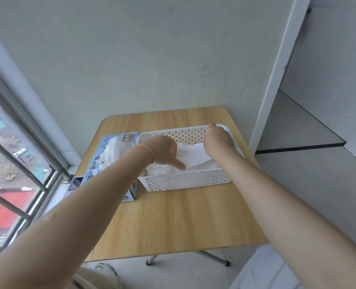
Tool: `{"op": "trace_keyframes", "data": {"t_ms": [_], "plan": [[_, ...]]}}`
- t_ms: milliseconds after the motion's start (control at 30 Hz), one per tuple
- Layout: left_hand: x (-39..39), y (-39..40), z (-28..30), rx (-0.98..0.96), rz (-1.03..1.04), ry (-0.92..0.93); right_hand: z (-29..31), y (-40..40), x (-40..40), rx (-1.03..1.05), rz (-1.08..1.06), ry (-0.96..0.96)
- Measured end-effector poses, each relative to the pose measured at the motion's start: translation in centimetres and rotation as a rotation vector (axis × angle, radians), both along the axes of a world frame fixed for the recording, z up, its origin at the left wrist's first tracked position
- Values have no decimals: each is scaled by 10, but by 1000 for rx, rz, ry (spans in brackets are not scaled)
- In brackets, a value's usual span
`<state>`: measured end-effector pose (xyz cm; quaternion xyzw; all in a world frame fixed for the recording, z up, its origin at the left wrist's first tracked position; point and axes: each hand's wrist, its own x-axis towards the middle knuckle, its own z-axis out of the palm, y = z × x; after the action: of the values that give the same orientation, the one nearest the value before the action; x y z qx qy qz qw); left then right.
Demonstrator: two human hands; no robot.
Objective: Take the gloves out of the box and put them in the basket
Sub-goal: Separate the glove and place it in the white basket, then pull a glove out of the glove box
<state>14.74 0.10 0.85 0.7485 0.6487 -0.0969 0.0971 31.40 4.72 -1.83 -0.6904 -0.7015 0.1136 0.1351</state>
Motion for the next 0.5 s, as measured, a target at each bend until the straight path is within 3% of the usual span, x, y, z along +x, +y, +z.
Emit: {"op": "trace_keyframes", "data": {"t_ms": [167,400,500], "plan": [[-4,-13,10,-182,69,-42,7,-2,1,-14,10,-117],[-9,-9,16,-189,170,-131,3,-6,4,-61,42,-170],[-10,-9,19,-297,113,-87,2,-7,5,-45,52,-196]]}}
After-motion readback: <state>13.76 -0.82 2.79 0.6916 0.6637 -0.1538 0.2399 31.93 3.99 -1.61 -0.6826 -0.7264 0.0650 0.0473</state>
